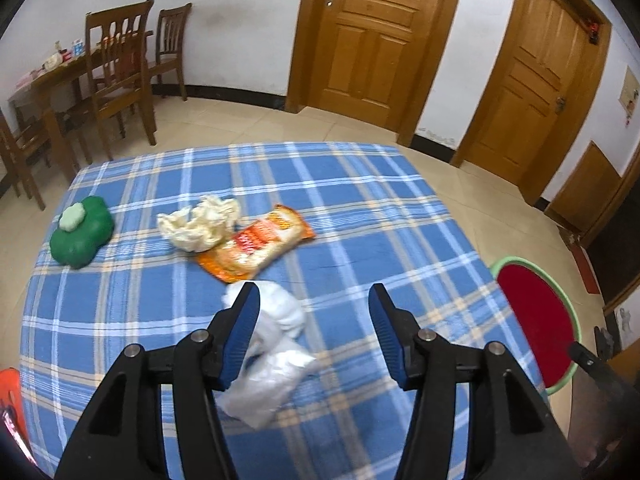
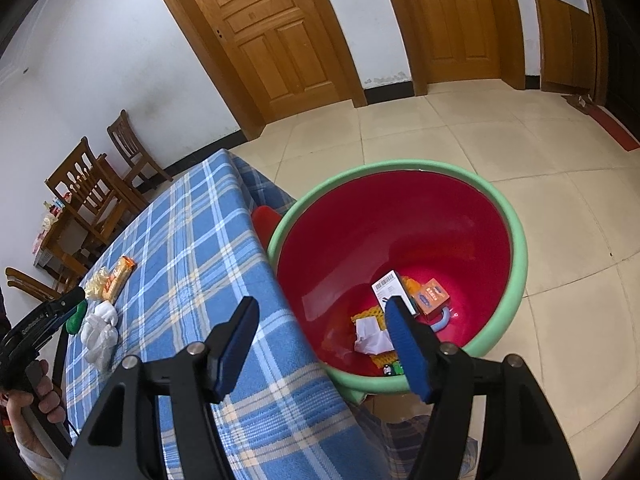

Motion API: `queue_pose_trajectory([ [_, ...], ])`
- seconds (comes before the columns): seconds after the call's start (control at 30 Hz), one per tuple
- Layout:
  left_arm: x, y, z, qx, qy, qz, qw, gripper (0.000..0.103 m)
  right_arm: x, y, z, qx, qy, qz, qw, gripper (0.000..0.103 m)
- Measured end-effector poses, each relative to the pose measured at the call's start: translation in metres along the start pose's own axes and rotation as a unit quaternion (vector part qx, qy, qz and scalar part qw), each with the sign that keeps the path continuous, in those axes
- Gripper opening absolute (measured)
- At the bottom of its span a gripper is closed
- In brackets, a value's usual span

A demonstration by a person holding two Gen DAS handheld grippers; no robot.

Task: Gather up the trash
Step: 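Move both tools back over the table toward the white cloth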

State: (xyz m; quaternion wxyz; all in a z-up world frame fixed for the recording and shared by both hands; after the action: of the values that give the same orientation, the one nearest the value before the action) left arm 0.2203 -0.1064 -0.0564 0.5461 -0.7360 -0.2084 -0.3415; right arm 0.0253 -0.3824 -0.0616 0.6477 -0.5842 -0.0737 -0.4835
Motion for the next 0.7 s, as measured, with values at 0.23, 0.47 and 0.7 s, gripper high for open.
queue_pose_trajectory([
  [0.23, -0.009, 0.018, 0.019, 0.013, -0.006, 0.019, 0.9997, 0.06, 0.0, 0.002, 0.001, -0.005, 0.0, 0.004, 1.0, 0.068],
  [0.47, -0.018, 0.035, 0.037, 0.027, -0.019, 0.037, 0.9988, 0.06, 0.0, 0.003, 0.002, -0.008, -0.002, 0.004, 1.0, 0.068],
  [0.7, -0.026, 0.046, 0.044, 0.024, -0.031, 0.053, 0.9978, 0.06, -0.001, 0.005, 0.002, -0.009, 0.0, 0.008, 1.0, 0.068],
])
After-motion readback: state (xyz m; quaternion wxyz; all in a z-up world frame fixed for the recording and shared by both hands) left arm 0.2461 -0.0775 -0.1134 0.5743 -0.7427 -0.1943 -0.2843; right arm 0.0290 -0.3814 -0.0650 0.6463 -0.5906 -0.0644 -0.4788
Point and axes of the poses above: each gripper's, at about its wrist camera, not at the fingertips, and y roughly the way its jaws point, z to its left, x to its top, the point moved 8 cm from there along y, roughly the way its jaws point, and after that the axes turned 6 degrees about -z, right-handed, at the moved point
